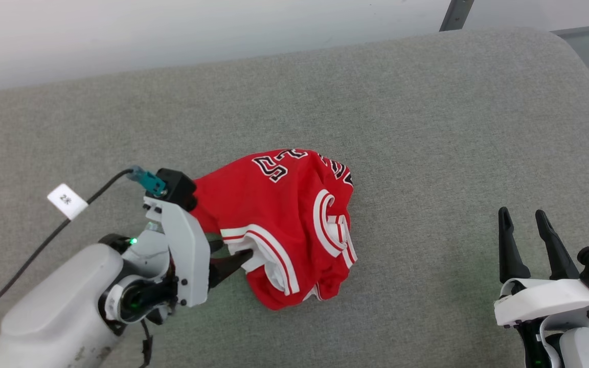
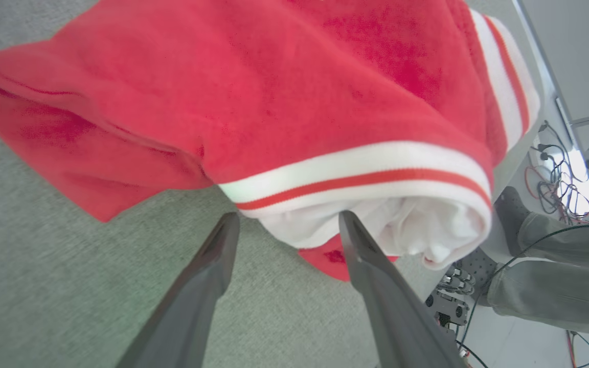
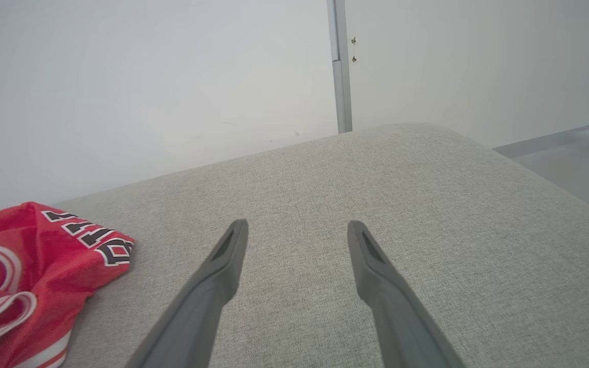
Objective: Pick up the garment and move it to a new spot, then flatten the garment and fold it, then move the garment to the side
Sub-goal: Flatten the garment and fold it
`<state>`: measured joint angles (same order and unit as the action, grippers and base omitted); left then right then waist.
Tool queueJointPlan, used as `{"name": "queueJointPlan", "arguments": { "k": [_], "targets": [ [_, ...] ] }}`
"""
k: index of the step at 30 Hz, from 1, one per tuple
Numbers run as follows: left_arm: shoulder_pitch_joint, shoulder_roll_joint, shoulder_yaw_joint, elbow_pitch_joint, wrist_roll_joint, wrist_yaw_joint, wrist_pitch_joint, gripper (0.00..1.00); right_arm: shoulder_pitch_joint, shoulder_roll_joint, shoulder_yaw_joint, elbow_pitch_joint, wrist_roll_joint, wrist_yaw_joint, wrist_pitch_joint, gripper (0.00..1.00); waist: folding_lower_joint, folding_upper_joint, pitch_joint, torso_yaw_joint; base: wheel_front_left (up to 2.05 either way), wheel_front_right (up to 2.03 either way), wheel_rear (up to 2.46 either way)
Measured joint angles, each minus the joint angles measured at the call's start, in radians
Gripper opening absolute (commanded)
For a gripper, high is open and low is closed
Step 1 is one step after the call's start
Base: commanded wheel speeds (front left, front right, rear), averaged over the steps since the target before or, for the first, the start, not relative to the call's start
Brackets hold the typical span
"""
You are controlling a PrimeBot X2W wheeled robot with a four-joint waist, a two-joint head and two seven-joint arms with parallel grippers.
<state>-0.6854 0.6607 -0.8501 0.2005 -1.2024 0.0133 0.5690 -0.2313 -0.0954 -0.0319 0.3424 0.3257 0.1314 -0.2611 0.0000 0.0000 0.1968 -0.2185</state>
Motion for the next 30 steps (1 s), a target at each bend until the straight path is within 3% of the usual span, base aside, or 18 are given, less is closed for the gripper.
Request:
{"name": "queueJointPlan", "arguments": {
  "k": [5, 6, 8, 20, 30],
  "targets": [
    [0.009, -0.033, 0.027, -0.005, -0.070, 0.009, 0.013, 1.00, 0.000, -0.001, -0.002, 0.000, 0.000, 0.000, 0.000, 1.00, 0.0000, 0.0000, 0.001, 0.001, 0.00, 0.00, 0.00],
    [0.009, -0.036, 0.031, -0.008, -0.079, 0.010, 0.018, 0.89, 0.000, -0.001, -0.002, 0.000, 0.000, 0.000, 0.000, 1.00, 0.0000, 0.0000, 0.001, 0.002, 0.00, 0.00, 0.00],
    [0.012, -0.047, 0.042, -0.014, -0.111, 0.014, 0.025, 0.00, 0.000, 0.000, -0.002, 0.000, -0.001, 0.000, 0.000, 1.00, 0.0000, 0.0000, 0.001, 0.003, 0.00, 0.00, 0.00],
    [0.017, -0.030, 0.052, -0.028, -0.120, 0.021, 0.038, 0.00, 0.000, 0.000, -0.006, -0.003, -0.003, 0.000, 0.000, 1.00, 0.0000, 0.0000, 0.000, 0.015, 0.00, 0.00, 0.00],
    [0.026, 0.073, 0.072, -0.058, -0.092, 0.052, 0.035, 0.00, 0.003, -0.004, -0.022, -0.003, -0.011, 0.000, 0.000, 1.00, 0.0000, 0.0000, -0.011, 0.043, 0.00, 0.00, 0.00]
  ]
}}
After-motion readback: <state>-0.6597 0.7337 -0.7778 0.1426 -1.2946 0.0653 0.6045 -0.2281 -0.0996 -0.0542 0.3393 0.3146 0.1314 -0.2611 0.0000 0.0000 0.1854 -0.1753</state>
